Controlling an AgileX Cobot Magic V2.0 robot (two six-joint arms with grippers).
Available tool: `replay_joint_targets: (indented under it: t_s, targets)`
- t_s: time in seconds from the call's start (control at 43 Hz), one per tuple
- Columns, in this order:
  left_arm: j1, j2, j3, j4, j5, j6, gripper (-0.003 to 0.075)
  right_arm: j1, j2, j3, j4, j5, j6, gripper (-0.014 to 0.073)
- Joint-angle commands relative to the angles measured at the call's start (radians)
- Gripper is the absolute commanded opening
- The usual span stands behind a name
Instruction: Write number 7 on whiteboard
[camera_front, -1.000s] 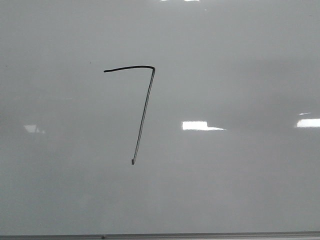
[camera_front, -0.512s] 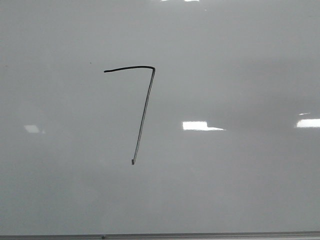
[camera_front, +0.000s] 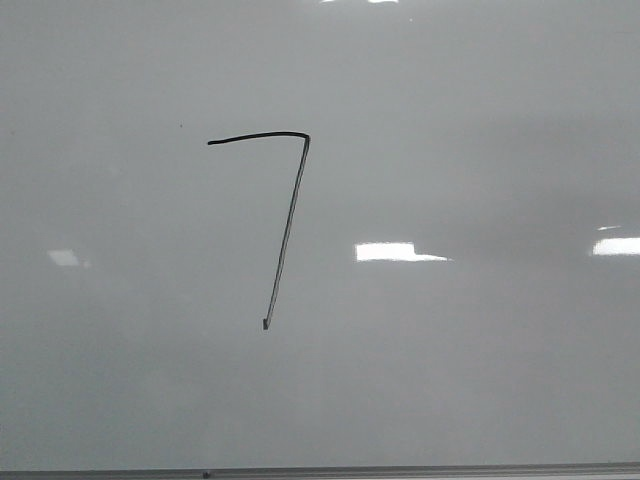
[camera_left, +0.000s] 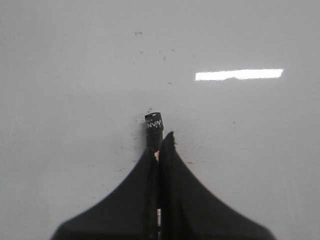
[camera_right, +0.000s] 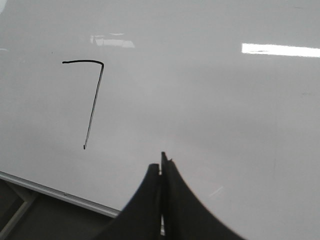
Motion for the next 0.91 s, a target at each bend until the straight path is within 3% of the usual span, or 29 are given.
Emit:
replay_joint_targets:
  t_s: [0.0, 0.674, 0.884]
  targets:
    - [-0.002, -0.003, -0.029, -0.013, -0.067, -0.013, -0.0020, -0.006, 0.003, -0.026, 0.012, -0.057, 0.001, -0.0061]
    - [-0.002, -0.003, -0.010, -0.011, -0.101, -0.018, -0.0020, -0.006, 0.003, -0.026, 0.012, -0.057, 0.001, -0.0061]
    - [-0.062, -0.111, 0.100, 0.281, -0.130, -0.310, -0.0020, -0.006, 0.003, -0.026, 0.012, -0.057, 0.001, -0.0061]
